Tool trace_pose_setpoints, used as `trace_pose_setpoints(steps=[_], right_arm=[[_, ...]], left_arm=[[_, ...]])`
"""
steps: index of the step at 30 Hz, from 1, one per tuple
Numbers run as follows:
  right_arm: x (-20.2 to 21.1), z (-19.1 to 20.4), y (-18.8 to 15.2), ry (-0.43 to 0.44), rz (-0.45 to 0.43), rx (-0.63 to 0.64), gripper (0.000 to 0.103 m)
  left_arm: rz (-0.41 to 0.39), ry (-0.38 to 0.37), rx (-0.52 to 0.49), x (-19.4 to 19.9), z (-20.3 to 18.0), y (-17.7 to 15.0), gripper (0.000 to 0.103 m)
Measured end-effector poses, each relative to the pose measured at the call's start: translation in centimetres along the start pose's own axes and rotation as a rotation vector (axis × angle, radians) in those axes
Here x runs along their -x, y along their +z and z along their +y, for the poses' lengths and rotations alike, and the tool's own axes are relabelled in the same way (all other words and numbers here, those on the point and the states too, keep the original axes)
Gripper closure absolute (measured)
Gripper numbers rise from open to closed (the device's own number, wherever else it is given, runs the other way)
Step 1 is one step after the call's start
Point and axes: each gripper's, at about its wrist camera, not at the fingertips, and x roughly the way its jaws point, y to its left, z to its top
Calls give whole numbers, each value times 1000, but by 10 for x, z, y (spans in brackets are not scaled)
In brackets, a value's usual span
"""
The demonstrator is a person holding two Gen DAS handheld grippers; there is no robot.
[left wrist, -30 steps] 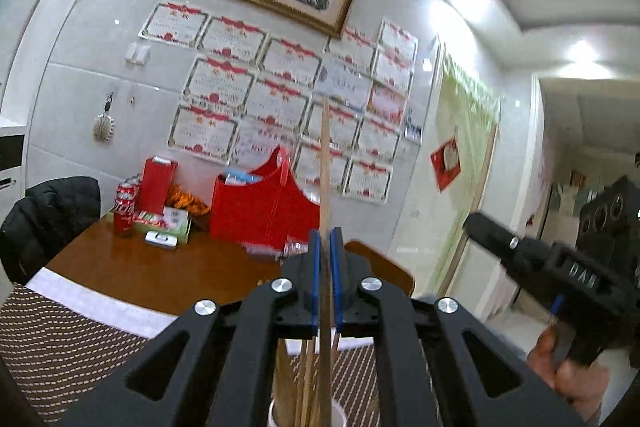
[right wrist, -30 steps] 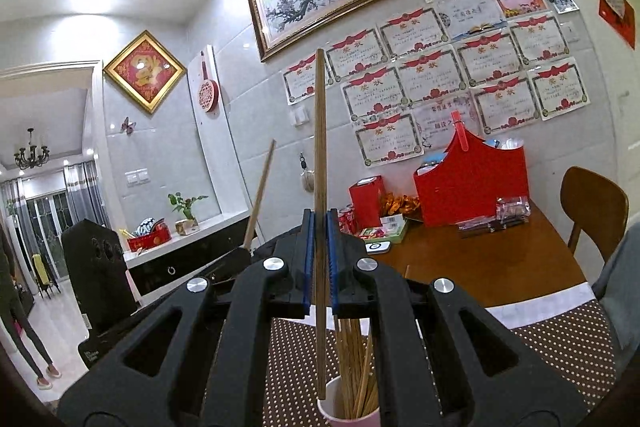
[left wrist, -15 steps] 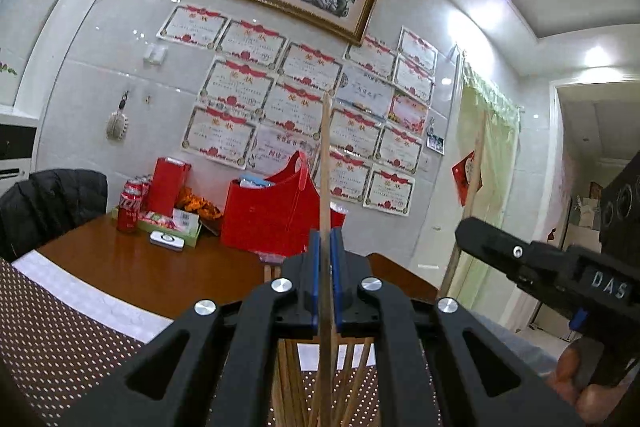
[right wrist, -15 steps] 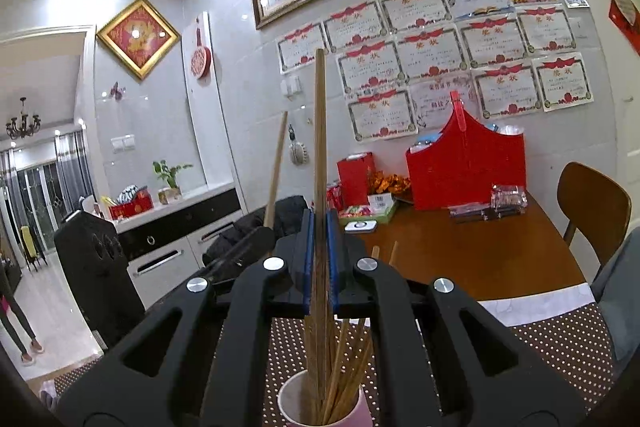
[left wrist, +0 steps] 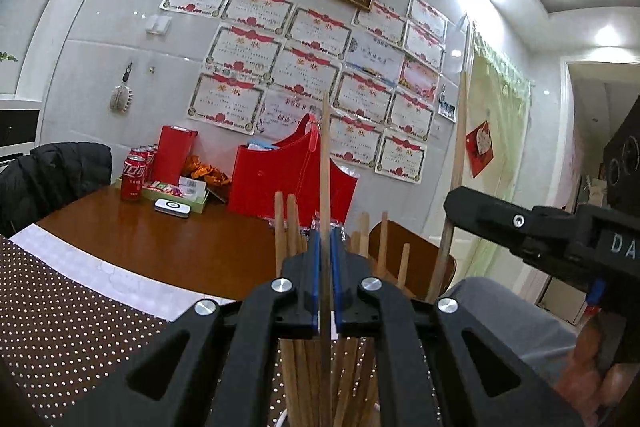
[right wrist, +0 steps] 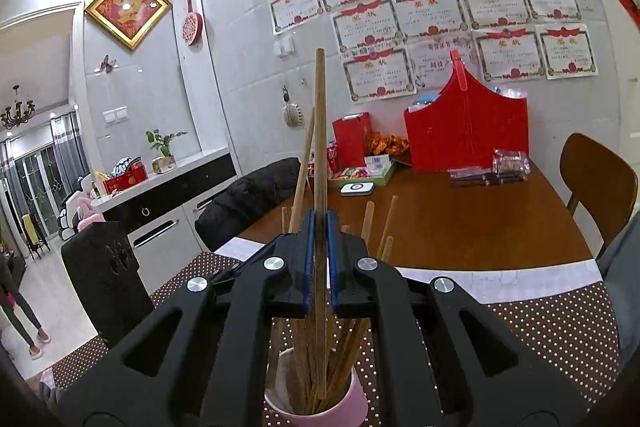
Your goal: Organize utensils
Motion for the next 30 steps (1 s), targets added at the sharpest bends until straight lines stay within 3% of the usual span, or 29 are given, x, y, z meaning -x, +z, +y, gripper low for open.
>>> trace_pose_setpoints(steps=[3,4,5,6,7,9,12,16,22,30], right_arm=[[0,-4,1,3,26,-25,95],[0,-7,2,5,31,-47,86],[2,-13,3,3,26,-80,72],[6,-16,4,-2,13,-100,27],[9,-20,6,-7,-5,-112,14],[19,-26,10,-13,-50,-138,14],[28,-32,15,-14,-79,-173,6],[31,-34,18,-40,-78,-196,6],[23,-22,16,-79,-38,-157,6],[41,12,3,-124,-2,-100,6]], left_arm=[[14,6,-5,2,1,2,96],[17,10,-14,3,0,3,83],[13,10,-18,7,1,6,71],[5,13,-17,10,1,7,52],[-9,20,-15,16,2,10,42],[-14,17,-21,23,2,15,35],[-14,39,-35,34,2,21,31],[15,85,-68,51,2,25,23],[85,161,-143,81,7,23,21],[101,223,-125,133,39,31,18]])
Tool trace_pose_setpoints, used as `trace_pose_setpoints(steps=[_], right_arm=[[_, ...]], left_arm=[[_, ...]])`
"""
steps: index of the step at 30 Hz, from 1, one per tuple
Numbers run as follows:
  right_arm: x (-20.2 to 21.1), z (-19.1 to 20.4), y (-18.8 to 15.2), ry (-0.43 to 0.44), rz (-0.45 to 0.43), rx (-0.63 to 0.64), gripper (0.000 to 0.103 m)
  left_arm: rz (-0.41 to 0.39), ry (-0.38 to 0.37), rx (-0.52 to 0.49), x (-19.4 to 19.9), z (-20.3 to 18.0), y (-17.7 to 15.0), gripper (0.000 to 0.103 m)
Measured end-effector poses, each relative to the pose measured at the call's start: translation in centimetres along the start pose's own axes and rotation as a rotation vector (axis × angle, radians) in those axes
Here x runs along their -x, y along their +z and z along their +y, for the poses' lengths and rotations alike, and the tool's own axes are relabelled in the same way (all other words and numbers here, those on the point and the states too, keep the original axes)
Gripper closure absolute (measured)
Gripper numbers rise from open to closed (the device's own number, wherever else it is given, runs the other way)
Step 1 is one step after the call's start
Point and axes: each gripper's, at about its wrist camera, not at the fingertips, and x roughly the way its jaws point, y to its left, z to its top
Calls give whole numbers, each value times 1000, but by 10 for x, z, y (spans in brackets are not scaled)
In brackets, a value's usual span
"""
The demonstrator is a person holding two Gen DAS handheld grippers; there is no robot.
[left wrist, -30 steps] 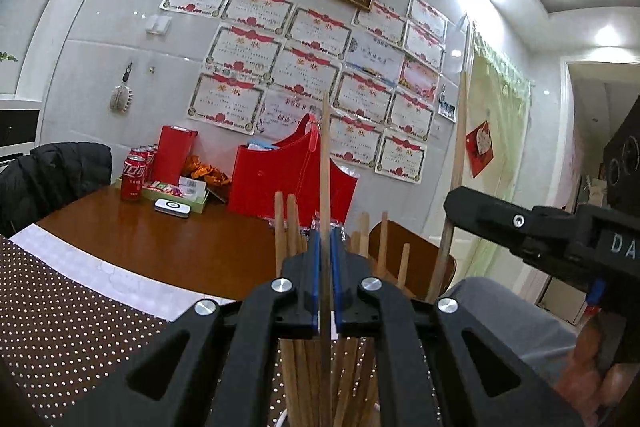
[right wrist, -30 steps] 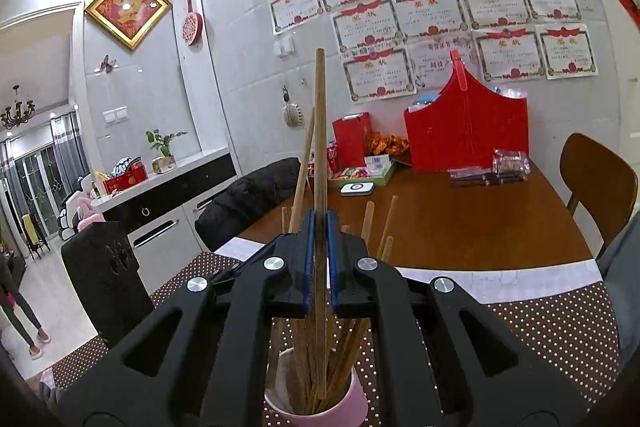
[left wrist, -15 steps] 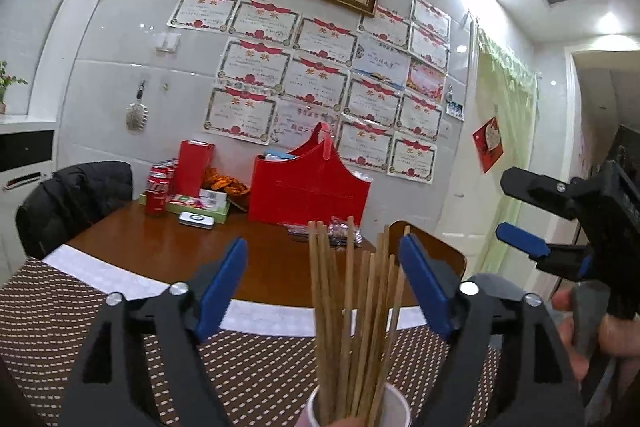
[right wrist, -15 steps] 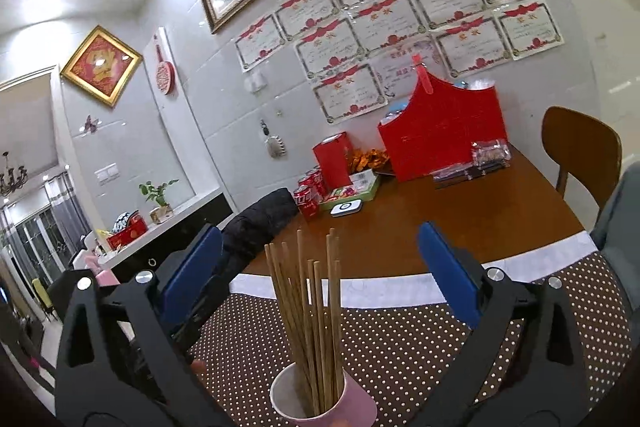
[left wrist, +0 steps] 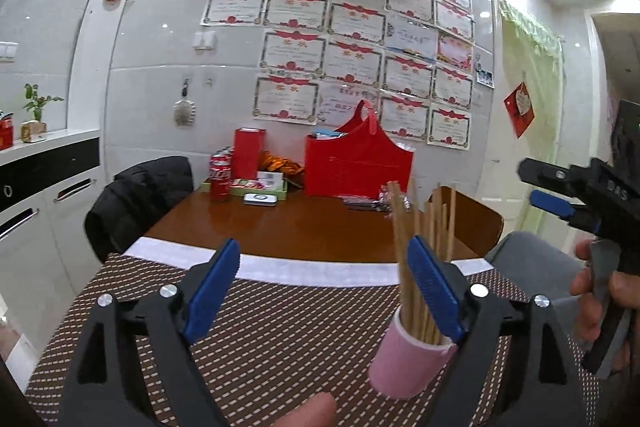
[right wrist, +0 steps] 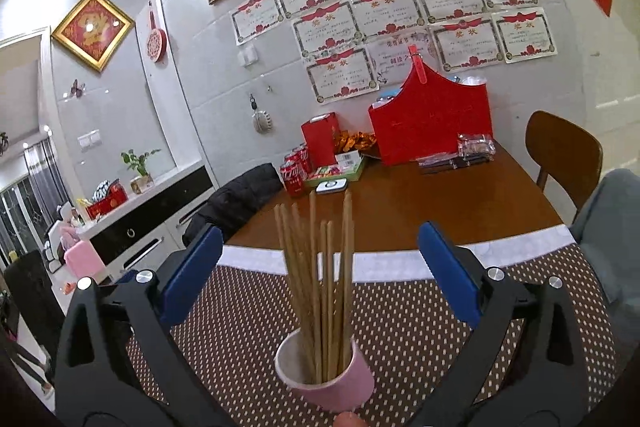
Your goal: Organize utensils
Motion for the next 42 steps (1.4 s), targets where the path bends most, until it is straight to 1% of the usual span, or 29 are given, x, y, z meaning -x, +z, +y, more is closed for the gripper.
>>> trace_pose_setpoints(steps=[4,7,13,19,21,24,29,32,36,42], right_arm=[[23,14,-15,-36,14,32,6],[40,22,-34,-62,40,40,6],[57,30,-66,-98,68,34,6],[63,31,-89,-143,81,14,6],[64,34,-95,-163,65,31,6],[63,36,-110,-215,49,56,6],[53,39,-131,-281,80,122,6],[51,39,-136,-304,84,132,6],[53,44,-138,-321,70,148,6],[54,44,-139,-341,68,141,6]], left_arm=[[11,20,-9,21,12,-4,18],[18,24,-16,35,17,-9,18],[47,33,-25,51,18,-25,18],[73,37,-38,56,11,-45,18],[79,36,-32,57,9,-54,18],[94,30,-20,55,7,-64,18],[155,52,-67,50,-2,-75,18],[157,42,-70,53,-6,-80,18],[153,59,-78,55,-8,-81,18],[165,116,-76,56,-5,-80,18]])
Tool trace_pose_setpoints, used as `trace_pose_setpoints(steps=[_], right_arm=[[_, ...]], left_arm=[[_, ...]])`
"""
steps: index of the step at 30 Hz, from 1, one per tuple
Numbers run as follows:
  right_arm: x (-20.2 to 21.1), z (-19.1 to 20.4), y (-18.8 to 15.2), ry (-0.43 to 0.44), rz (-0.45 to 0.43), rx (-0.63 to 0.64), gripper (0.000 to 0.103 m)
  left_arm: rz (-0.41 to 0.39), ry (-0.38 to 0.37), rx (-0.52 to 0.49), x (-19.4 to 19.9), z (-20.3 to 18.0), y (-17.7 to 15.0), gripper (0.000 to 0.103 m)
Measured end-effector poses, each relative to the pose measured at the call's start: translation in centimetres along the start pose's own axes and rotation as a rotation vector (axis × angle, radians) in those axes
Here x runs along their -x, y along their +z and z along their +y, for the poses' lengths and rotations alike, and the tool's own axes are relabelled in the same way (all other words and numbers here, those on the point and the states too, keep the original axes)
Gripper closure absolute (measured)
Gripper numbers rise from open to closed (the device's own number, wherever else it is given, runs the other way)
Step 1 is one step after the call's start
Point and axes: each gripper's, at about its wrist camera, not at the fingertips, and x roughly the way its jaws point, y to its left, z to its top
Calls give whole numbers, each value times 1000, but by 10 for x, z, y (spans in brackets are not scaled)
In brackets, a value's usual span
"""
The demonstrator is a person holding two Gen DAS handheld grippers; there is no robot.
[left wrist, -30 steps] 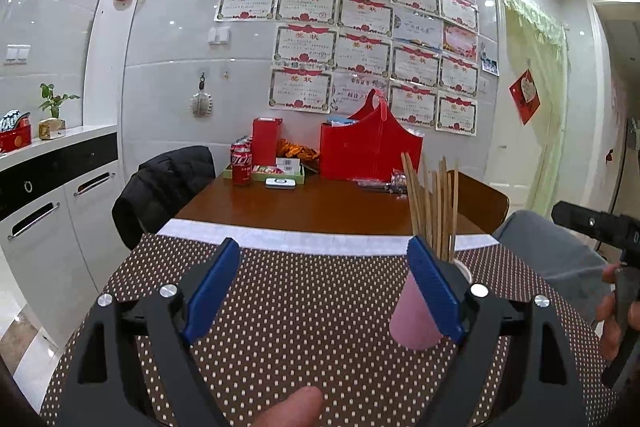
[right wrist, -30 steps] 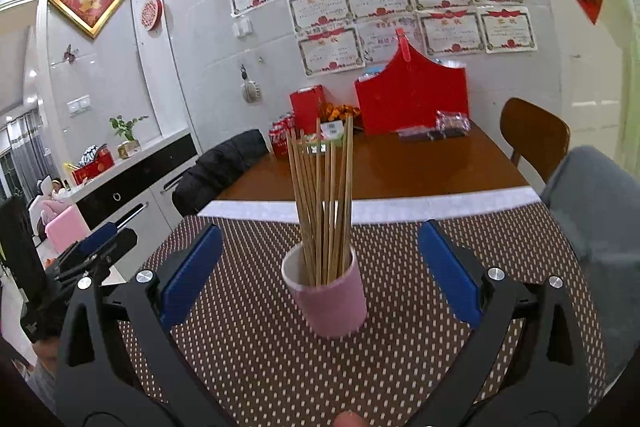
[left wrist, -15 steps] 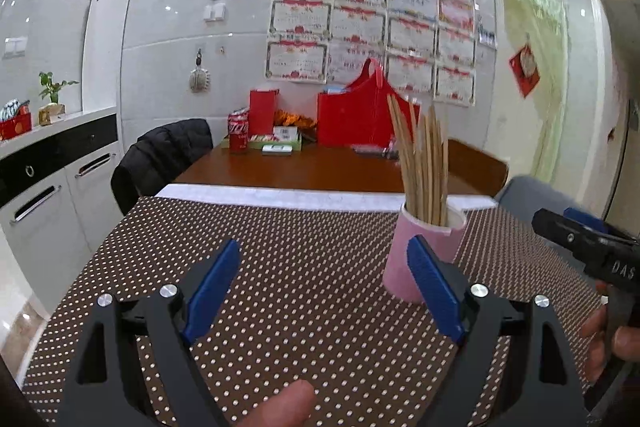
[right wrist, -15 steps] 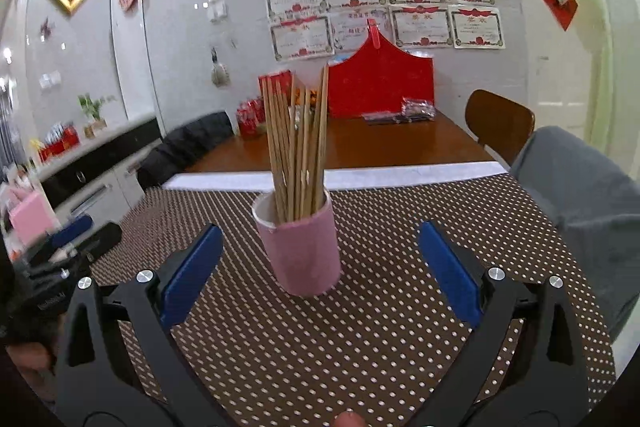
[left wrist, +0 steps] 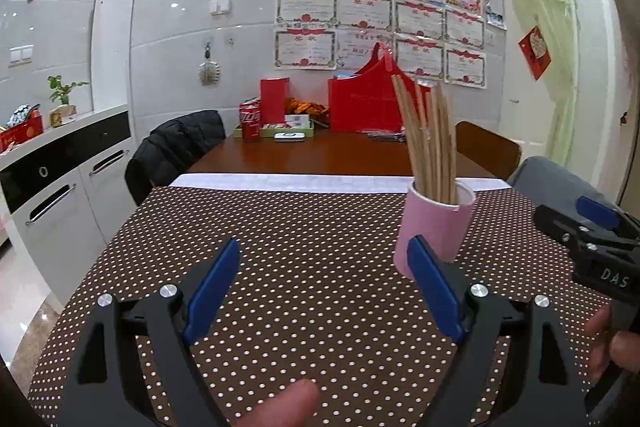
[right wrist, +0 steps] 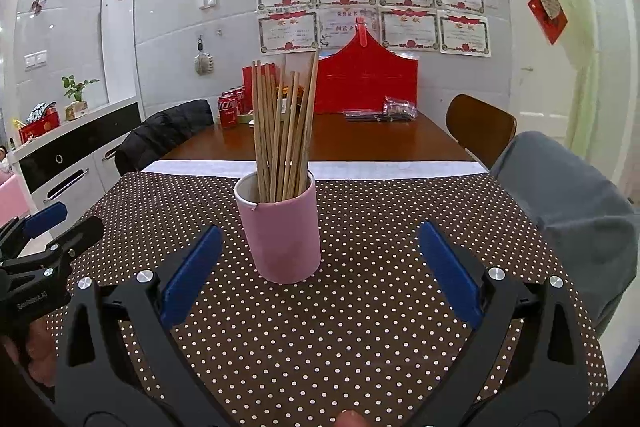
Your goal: Organize utensils
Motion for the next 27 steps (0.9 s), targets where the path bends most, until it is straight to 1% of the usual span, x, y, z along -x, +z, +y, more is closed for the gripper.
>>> trace_pose_setpoints(steps=[6,15,19,27], right_arm=[[3,5,-2,-12,-8,6,6],[9,8,-3,-29,-35,-4,6],[11,8,-2,-33,-43,-9,6],[16,7,1,-31,-54,-15,6]], left_arm=[[1,47,4,2,1,2,18],[-46,78,-3,14,-4,4,18],[-46,65,0,16,-6,5,18],[-57,65,-12,20,-9,5,18]])
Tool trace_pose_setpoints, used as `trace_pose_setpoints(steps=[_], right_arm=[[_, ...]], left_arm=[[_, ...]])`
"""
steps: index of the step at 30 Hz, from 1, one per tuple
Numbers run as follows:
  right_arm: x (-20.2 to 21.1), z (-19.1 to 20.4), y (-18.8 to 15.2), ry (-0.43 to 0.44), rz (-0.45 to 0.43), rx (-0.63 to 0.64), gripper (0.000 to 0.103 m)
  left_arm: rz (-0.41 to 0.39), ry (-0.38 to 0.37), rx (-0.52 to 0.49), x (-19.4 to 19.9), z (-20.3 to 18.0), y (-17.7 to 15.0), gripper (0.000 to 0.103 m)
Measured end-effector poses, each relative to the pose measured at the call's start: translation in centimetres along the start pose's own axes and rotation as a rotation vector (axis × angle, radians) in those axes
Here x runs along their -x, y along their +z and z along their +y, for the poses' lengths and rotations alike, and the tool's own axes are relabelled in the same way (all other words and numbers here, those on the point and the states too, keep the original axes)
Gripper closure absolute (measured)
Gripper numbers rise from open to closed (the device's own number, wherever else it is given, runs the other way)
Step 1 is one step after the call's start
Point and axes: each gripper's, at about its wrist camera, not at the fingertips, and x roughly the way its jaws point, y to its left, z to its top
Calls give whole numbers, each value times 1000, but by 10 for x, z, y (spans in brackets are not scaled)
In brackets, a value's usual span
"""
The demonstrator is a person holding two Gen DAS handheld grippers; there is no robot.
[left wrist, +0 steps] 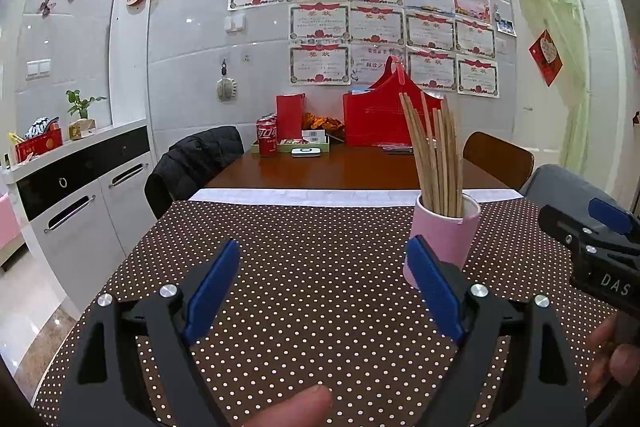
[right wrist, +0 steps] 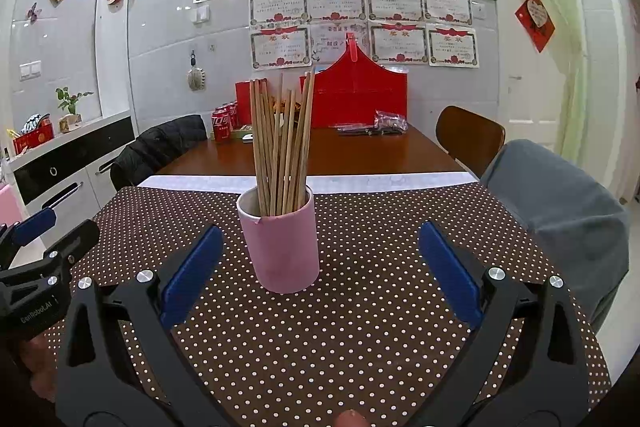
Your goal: Organize utensils
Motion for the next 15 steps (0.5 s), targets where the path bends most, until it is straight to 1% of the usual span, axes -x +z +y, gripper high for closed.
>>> trace_pose_setpoints(steps=[15], right_arm=[[3,0,2,-3,-13,1,6]], left_arm=[[-18,3,16,3,-1,-1,18]])
